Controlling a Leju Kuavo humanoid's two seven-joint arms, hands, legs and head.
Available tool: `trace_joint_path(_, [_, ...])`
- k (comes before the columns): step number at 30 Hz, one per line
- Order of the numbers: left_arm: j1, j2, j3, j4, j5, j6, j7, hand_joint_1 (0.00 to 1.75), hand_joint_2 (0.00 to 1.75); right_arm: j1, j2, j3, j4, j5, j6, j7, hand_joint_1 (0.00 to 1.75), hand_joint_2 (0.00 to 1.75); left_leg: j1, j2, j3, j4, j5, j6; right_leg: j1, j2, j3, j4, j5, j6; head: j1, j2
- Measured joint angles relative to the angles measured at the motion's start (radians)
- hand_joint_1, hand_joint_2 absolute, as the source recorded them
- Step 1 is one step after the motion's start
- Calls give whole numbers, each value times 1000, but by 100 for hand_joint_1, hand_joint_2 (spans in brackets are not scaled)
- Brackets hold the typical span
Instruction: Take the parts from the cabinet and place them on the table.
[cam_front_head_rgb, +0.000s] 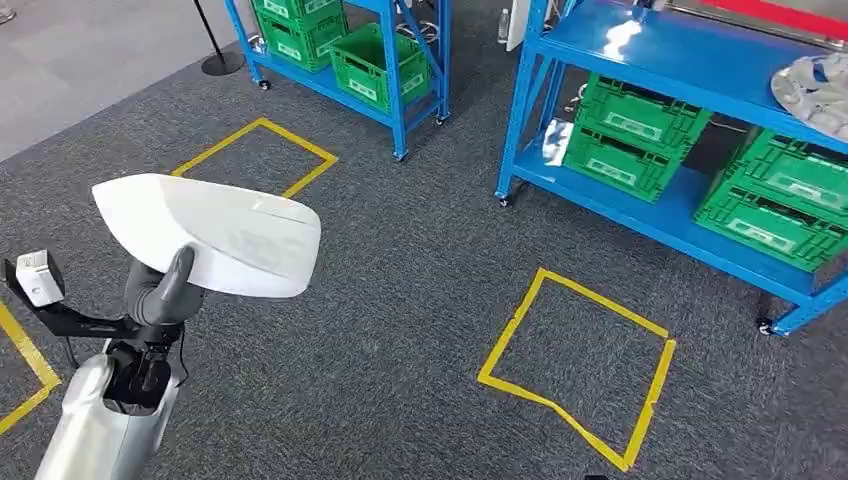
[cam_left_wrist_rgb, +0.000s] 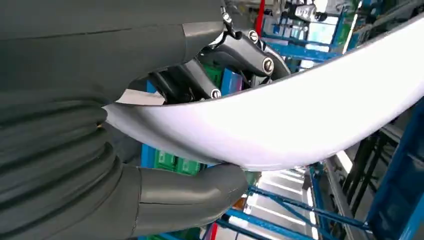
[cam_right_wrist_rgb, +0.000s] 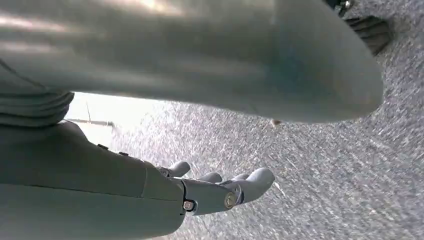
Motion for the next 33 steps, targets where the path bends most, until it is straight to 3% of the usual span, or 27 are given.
trace_joint_path(2, [26, 0, 11, -11, -4, 0, -1, 175, 175, 0, 0, 0, 0, 2, 2, -7, 0, 0, 7, -24, 9, -16, 11, 15, 3, -16, 6, -5, -6, 13, 0, 0])
trace_joint_path(3, [32, -4, 12, -16, -6, 1, -2, 175, 175, 0, 0, 0, 0, 8, 3, -11, 0, 0, 10, -33, 12, -23, 14, 17, -5, 36, 5, 9, -15, 18, 1, 0])
trace_joint_path(4, [33, -4, 15, -21, -7, 1, 0, 175, 175, 1, 0, 0, 0, 12, 3, -14, 0, 0, 13, -42, 11, -24, 15, 22, -5, 80, -19, 58, -47, 18, 2, 0])
trace_joint_path(6, [47, -9, 24, -26, -7, 1, 0, 175, 175, 7, -2, 0, 0, 19, 5, -18, 0, 0, 14, -64, 8, -23, 15, 26, -5, 106, -98, 217, -121, 21, 4, 0])
trace_joint_path(7, [60, -12, 29, -30, -9, 1, 1, 175, 175, 11, -3, 0, 0, 20, 5, -24, 0, 0, 14, -79, 7, -21, 15, 26, -4, 108, -133, 282, -138, 22, 4, 0])
trace_joint_path(8, [73, -13, 35, -34, -13, 1, 2, 175, 175, 14, -3, 0, 0, 22, 5, -27, 0, 0, 14, -91, 7, -19, 14, 26, -5, 108, -146, 299, -129, 22, 5, 0])
trace_joint_path(9, [83, -14, 41, -39, -19, 1, 4, 175, 175, 15, -3, 0, 0, 23, 5, -32, 0, 0, 15, -105, 6, -15, 14, 24, -6, 109, -136, 266, -97, 22, 5, 0])
trace_joint_path(11, [89, -14, 48, -47, -21, 1, 4, 175, 175, 14, -3, 0, 0, 24, 5, -35, 0, 0, 20, -133, 3, -4, 10, 17, -10, 122, -63, 106, -5, 24, 4, 0])
trace_joint_path(12, [89, -16, 54, -51, -22, 1, 4, 175, 175, 13, -3, 0, 0, 26, 5, -35, 0, 0, 22, -145, -2, 6, 5, 9, -17, 166, -27, 27, 9, 26, 5, 0])
trace_joint_path(13, [89, -15, 58, -57, -22, 1, 4, 175, 175, 13, -3, 0, 0, 28, 5, -35, 0, 0, 17, -158, -9, 15, 2, 0, -12, 180, -22, 20, -4, 22, 6, 0])
trace_joint_path(16, [94, -15, 64, -64, -24, 1, 4, 175, 175, 12, -3, 0, 0, 30, 6, -34, 0, 0, 21, -185, -12, 2, 13, -18, -7, 144, -23, 22, 0, -2, 6, 0])
trace_joint_path(17, [98, -14, 68, -65, -24, 1, 4, 175, 175, 9, -3, 0, 0, 30, 6, -35, 0, 0, 23, -195, -21, 3, 14, -24, -14, 132, -16, 16, 5, -12, 6, 0])
trace_joint_path(18, [103, -12, 71, -65, -24, 1, 4, 175, 175, 7, -3, 0, 0, 30, 6, -35, 0, 0, 19, -152, -21, 18, 4, -25, -13, 122, -15, 14, 8, -19, 4, 0])
trace_joint_path(19, [101, -11, 74, -68, -24, 1, 4, 175, 175, 9, -3, 0, 0, 30, 6, -36, 0, 0, 16, -104, -42, 60, -24, -28, -11, 116, -14, 13, 8, -25, -2, 0])
trace_joint_path(20, [100, -12, 76, -69, -24, 1, 4, 175, 175, 11, -3, 0, 0, 30, 6, -36, 0, 0, 16, -77, -75, 129, -62, -32, -8, 105, -14, 13, 7, -27, -2, 0])
trace_joint_path(22, [106, -13, 76, -69, -24, 1, 5, 175, 175, 15, -3, 0, 0, 31, 6, -35, 0, 0, 18, -56, -149, 285, -127, -34, -3, 79, -15, 13, 5, -31, -2, 0])
trace_joint_path(23, [109, -13, 76, -69, -24, 1, 8, 175, 175, 15, -3, 0, 0, 34, 6, -34, 0, 0, 18, -55, -163, 317, -128, -33, -2, 67, -14, 13, 4, -32, -2, 0])
trace_joint_path(24, [111, -13, 77, -69, -25, 1, 11, 175, 175, 14, -3, 0, 0, 34, 6, -31, 0, 0, 18, -54, -152, 296, -107, -29, 1, 55, -14, 13, 3, -33, -2, 0])
trace_joint_path(25, [110, -13, 77, -69, -25, 1, 14, 175, 175, 12, -2, 0, 0, 34, 6, -29, 0, 0, 17, -53, -120, 237, -73, -24, 2, 44, -12, 13, 2, -33, -2, 0])
trace_joint_path(26, [108, -13, 77, -69, -25, 0, 19, 175, 175, 10, -2, 0, 0, 34, 6, -28, 0, 0, 14, -43, -70, 146, -31, -16, 4, 32, -9, 13, 0, -32, -2, 0])
trace_joint_path(27, [105, -12, 77, -69, -25, 0, 20, 175, 175, 9, 2, 0, 0, 33, 6, -28, 0, 0, 6, -6, -16, 54, 1, -4, 5, 23, -5, 13, -3, -30, -1, 0])
trace_joint_path(28, [99, -12, 77, -69, -25, 0, 21, 175, 175, 9, 4, 0, 0, 33, 6, -28, 0, 0, -10, 53, 1, 10, -15, 6, 8, 13, -3, 14, -6, -26, -1, 0])
trace_joint_path(32, [86, -6, 79, -69, -24, 0, 22, 175, 175, 6, 7, 0, 0, 38, 9, -26, 0, 0, -14, -5, 2, -2, 0, 19, 9, -34, 10, 3, -9, -7, -1, 0])
trace_joint_path(33, [88, -5, 80, -69, -24, 0, 23, 175, 175, 4, 8, 0, 0, 38, 14, -26, 0, 0, 1, -15, 17, -17, 11, 24, 8, -17, 9, 8, -18, 2, 0, 0])
